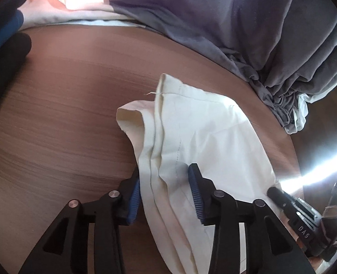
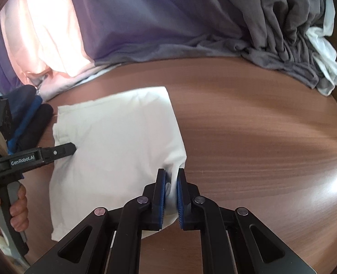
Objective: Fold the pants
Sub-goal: 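Lift the folded shorts with both grippers and carry them toward the dark clothes pile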
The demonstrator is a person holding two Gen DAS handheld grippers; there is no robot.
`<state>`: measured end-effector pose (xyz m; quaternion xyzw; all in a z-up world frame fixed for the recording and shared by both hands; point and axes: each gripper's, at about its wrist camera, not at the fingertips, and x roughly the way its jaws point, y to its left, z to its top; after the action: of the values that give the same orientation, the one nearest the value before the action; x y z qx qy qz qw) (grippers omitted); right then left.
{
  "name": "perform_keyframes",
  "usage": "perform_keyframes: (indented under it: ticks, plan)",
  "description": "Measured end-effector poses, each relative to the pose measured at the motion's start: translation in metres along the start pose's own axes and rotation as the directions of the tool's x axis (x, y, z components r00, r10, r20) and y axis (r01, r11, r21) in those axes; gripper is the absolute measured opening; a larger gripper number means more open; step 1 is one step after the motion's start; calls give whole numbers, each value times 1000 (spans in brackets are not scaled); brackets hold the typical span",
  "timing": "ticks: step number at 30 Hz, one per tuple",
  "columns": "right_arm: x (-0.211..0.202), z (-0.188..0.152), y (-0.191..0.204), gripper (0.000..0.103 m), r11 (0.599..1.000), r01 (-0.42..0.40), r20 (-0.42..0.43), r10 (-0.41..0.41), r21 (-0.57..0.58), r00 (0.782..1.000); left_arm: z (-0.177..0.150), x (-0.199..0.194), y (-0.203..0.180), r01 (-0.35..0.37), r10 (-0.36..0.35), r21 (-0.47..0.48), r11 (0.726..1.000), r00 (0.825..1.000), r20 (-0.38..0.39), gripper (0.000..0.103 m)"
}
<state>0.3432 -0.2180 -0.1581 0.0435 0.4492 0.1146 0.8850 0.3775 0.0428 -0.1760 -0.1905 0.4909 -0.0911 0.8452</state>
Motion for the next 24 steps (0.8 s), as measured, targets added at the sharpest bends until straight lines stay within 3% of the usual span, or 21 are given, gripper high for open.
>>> perform_keyframes:
  ticks: [8, 10, 12, 17, 21, 24]
  plan:
    - [13, -4, -4, 13, 1000, -2, -38, 3, 10, 999, 1, 5, 4, 73, -75, -62, 995, 997, -26, 42]
    - [16, -4, -4, 14, 1000, -2, -46, 3, 12, 999, 2, 6, 4, 110, -112, -64, 992, 993, -30, 53]
    - [18, -3, -4, 14, 1000, -3, -49, 4, 16, 999, 4, 8, 1, 116, -118, -55, 992, 992, -35, 54]
    - [22, -3, -6, 14, 1000, -26, -52, 27, 18, 998, 4, 16, 2, 151, -154, -74, 986, 987, -39, 37]
    - [20, -3, -8, 11, 1000, -19, -41, 19, 23, 999, 7, 11, -3, 171, -173, -65, 983, 985, -22, 18]
    - [9, 0, -7, 10, 1000, -6, -8, 6, 26, 1000, 10, 2, -13, 184, -184, -28, 982, 983, -3, 15]
